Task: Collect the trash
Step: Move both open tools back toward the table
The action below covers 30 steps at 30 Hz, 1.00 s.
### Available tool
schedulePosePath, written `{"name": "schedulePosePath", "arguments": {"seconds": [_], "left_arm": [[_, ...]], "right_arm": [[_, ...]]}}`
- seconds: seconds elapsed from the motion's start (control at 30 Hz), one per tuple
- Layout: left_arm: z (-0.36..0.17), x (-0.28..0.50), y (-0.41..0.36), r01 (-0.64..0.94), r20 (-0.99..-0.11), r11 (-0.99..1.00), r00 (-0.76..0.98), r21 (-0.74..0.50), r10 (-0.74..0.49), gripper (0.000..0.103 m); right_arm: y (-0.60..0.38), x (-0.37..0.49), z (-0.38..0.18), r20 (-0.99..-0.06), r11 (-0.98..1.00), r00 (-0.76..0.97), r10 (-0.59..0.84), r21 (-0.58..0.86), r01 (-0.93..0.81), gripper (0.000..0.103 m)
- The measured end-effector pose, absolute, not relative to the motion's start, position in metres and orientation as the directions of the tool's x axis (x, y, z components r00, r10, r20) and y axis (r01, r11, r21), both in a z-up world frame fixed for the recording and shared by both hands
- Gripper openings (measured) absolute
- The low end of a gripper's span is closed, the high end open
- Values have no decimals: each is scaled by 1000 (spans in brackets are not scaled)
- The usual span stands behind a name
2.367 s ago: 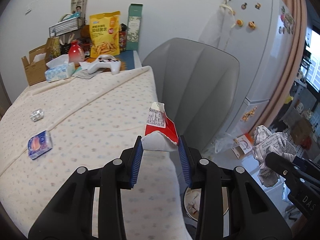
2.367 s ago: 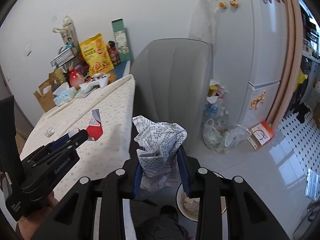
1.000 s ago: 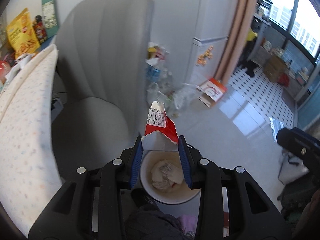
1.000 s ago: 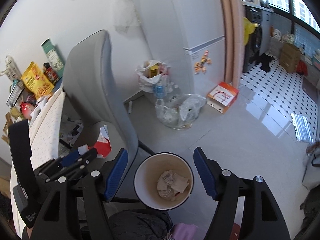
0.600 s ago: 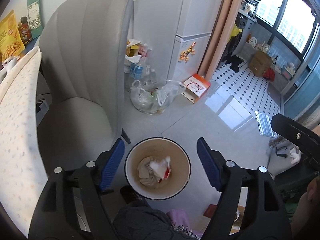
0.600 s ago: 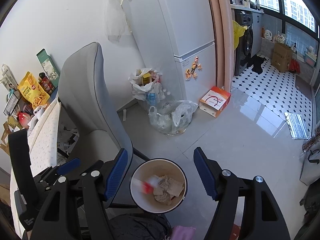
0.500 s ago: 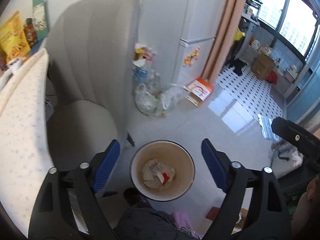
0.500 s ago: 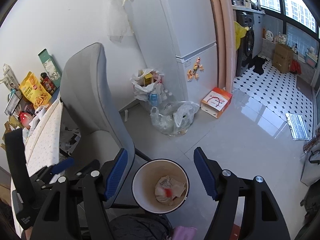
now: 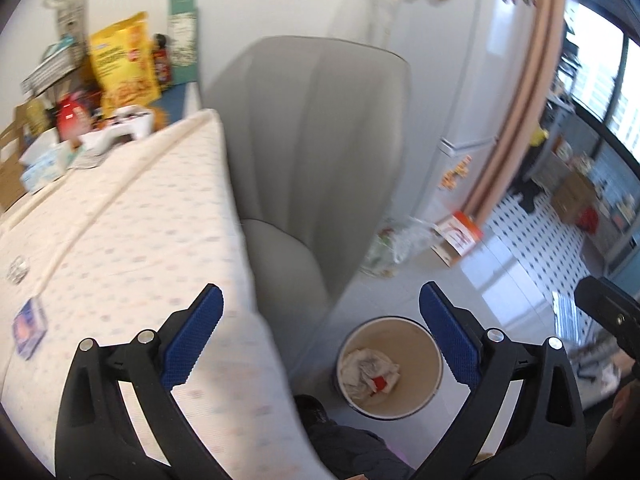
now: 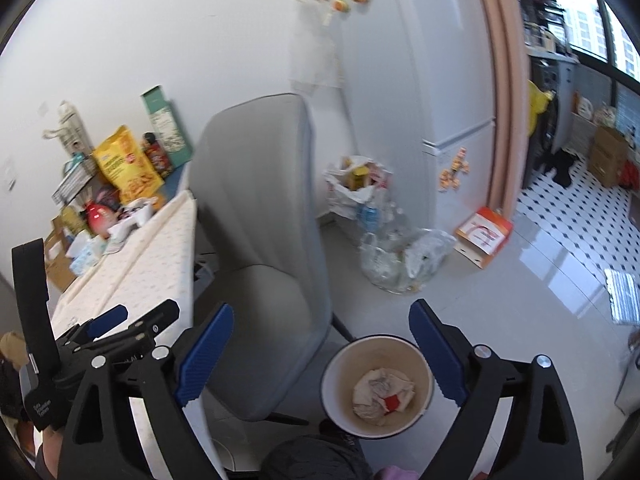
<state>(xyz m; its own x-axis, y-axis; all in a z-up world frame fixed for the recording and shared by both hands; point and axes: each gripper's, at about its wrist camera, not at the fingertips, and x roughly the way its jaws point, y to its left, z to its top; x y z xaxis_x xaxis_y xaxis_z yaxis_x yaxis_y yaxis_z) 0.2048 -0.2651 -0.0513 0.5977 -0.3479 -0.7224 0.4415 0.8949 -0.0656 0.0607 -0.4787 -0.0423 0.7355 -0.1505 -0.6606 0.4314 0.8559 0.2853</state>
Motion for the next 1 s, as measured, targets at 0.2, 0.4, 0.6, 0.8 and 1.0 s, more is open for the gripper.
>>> {"name": "schedulePosePath", "arguments": {"seconds": [0.2,0.4,0.6,0.8,1.0], "left_arm": [[-37,205,-210,361,-693,930,654,-69,-305,98],[-22,197,-162,295,-667,952,695,-75,-268,98],[-6,184,-112,219,-635,972,739,-90,-225,98],[6,172,-55,136,-612,986,773,-96,-166,98],[12,163,-8,66,-603,993,789,-100,-113,98]], "right_arm": [[-430,73,-26,-641,902,761,-95,268,338,89],[-382,79,-10,-623,935,781,-51,245,256,92],[-339,80,8,-596,955,803,-23,225,194,96],[-297,88,20,-580,969,814,35,217,114,96],[-254,92,25,-572,977,815,93,210,36,96]]}}
